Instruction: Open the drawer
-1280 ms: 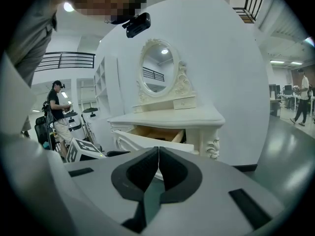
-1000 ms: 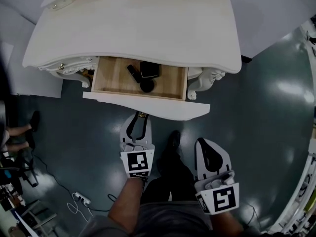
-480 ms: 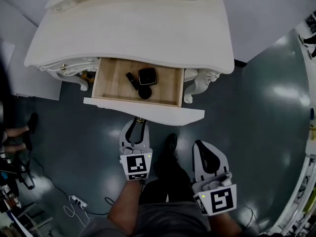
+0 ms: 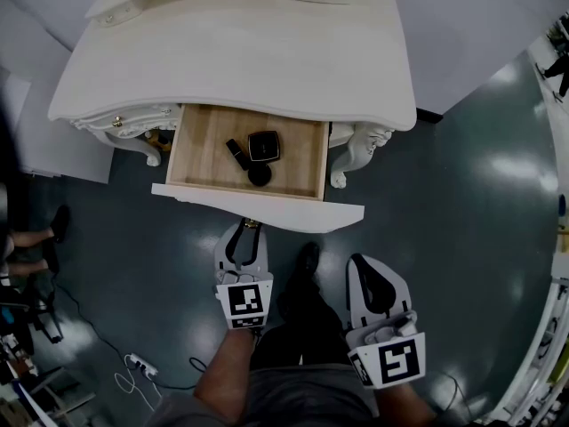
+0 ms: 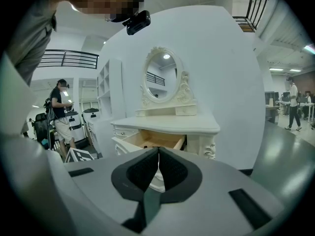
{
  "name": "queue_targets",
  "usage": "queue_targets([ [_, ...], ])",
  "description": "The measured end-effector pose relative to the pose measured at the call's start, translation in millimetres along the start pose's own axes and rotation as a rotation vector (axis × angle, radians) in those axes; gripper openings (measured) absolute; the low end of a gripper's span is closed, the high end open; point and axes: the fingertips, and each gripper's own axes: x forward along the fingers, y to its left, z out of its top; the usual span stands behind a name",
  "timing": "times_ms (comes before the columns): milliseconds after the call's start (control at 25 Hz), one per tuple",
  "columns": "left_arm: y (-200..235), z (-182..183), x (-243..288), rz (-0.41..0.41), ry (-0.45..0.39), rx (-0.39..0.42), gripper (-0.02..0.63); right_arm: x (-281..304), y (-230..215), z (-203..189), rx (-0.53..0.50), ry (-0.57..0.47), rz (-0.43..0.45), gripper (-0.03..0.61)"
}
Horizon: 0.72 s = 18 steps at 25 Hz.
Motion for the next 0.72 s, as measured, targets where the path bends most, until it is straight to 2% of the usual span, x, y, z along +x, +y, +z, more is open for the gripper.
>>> queue_targets([
  [440,-1.9,-3.8,-9.5,-0.006,0.003,0.002,0.129,-8.0,7.8,0.5,-0.001,-0.005,-0.003,0.014],
  [720,-1.4,-1.2,-19.4,-0.002,0.041,0.019,0.144,-9.2,13.2,7.5,-0.014,-0.017,0.013,0.014],
])
